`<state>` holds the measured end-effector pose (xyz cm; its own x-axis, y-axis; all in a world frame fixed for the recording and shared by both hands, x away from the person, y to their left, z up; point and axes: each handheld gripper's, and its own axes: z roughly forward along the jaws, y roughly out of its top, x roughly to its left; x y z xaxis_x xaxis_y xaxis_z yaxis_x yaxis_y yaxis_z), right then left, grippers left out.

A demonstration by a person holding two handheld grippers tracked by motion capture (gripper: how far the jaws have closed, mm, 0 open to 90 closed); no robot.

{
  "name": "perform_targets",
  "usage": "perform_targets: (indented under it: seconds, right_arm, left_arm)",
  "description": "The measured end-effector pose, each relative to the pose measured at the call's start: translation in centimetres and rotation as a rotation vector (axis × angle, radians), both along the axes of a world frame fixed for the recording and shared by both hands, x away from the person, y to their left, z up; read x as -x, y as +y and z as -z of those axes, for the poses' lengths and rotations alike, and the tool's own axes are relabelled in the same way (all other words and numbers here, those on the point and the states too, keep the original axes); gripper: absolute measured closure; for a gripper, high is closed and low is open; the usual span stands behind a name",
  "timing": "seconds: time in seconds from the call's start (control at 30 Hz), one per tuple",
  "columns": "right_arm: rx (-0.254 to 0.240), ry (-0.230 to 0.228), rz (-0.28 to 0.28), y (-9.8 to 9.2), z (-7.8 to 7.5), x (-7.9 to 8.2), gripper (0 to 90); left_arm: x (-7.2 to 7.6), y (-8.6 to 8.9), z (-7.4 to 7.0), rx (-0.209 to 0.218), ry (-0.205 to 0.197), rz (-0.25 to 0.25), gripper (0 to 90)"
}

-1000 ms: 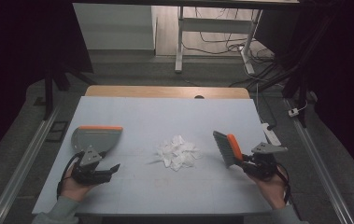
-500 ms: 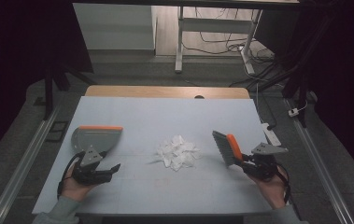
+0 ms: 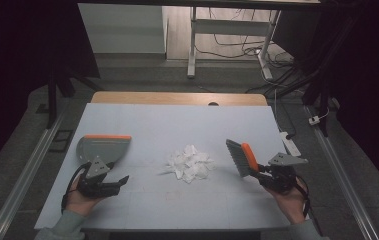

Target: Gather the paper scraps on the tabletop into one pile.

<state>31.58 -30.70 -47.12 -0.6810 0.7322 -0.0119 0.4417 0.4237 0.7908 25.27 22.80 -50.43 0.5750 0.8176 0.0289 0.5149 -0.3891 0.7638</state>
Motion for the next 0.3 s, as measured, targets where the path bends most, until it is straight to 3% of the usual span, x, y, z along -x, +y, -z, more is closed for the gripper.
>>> perform_targets:
  seconds: [0.3]
  right_arm:
    - [0.001,0.001,-0.005,0.06,0.05,-0.01,69.9]
  left_arm:
    - [0.02,-0.01,-0.02,0.000,-0.001,0.000,29.8]
